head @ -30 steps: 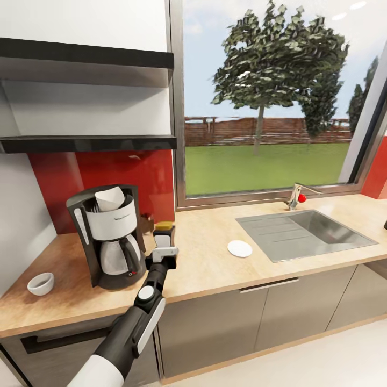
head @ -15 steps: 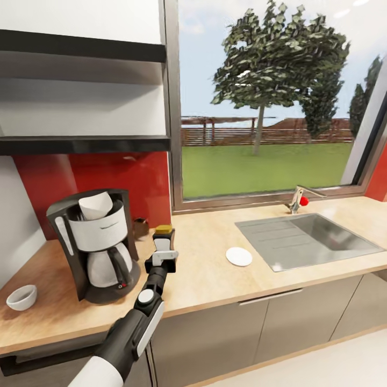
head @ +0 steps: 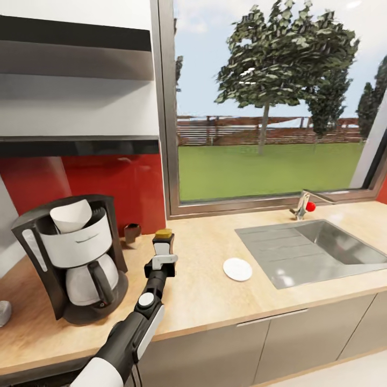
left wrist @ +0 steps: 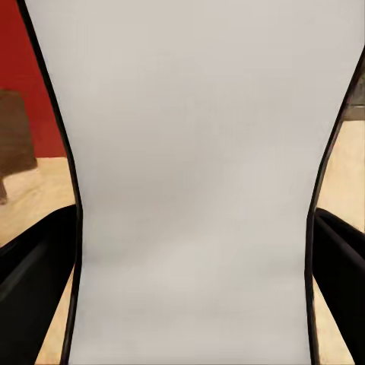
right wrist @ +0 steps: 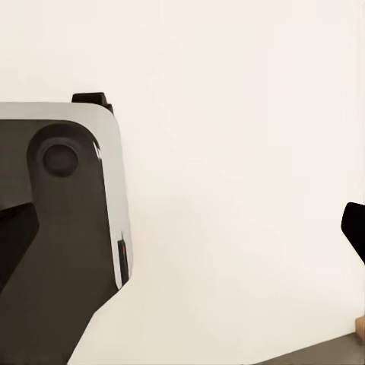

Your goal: Set up a coffee station on the kitchen countertop: keep the coffee maker on the countertop, move the bottle of coffee from the kitchen shelf to the counter next to the coffee maker, place a paper coffee filter on top of the coffee maker, put the saucer next to the coffee maker with the coffee cup on the saucer, and place the electric kettle next to the coffee maker.

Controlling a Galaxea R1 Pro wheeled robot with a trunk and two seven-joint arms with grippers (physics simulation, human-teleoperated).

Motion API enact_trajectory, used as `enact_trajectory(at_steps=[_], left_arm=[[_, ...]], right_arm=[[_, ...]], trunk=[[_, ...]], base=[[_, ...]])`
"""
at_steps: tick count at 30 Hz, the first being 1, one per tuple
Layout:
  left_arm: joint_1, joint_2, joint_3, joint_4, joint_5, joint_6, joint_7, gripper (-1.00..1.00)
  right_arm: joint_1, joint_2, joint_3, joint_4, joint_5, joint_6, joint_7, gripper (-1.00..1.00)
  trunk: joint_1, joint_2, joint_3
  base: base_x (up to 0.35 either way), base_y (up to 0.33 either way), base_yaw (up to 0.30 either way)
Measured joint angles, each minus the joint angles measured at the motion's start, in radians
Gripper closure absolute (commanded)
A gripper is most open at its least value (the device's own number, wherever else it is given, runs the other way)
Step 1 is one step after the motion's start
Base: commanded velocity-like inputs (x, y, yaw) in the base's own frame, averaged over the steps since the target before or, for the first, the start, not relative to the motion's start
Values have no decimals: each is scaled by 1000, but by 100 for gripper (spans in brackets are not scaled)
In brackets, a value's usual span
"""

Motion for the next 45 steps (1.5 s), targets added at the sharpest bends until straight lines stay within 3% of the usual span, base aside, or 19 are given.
enact_trajectory(at_steps=[6,9,18,45], left_arm=[[0,0,-1,11,1,-4,79,100],[0,0,0,32,1,-26,87,100],[0,0,3,84,1,-42,89,100],[0,1,8,89,5,-45,89,100]], right_arm=[[0,0,0,0,1,0,0,-100],[0,1,0,0,0,0,-1,-100],[0,1,0,0,0,0,-2,-100],[1,1,2,-1,1,-1,-4,-100]], trunk=[[0,0,-5],[0,1,-7],[0,1,-11],[0,1,-18]], base=[[8,-4,196],[0,0,61],[0,0,39],[97,45,28]])
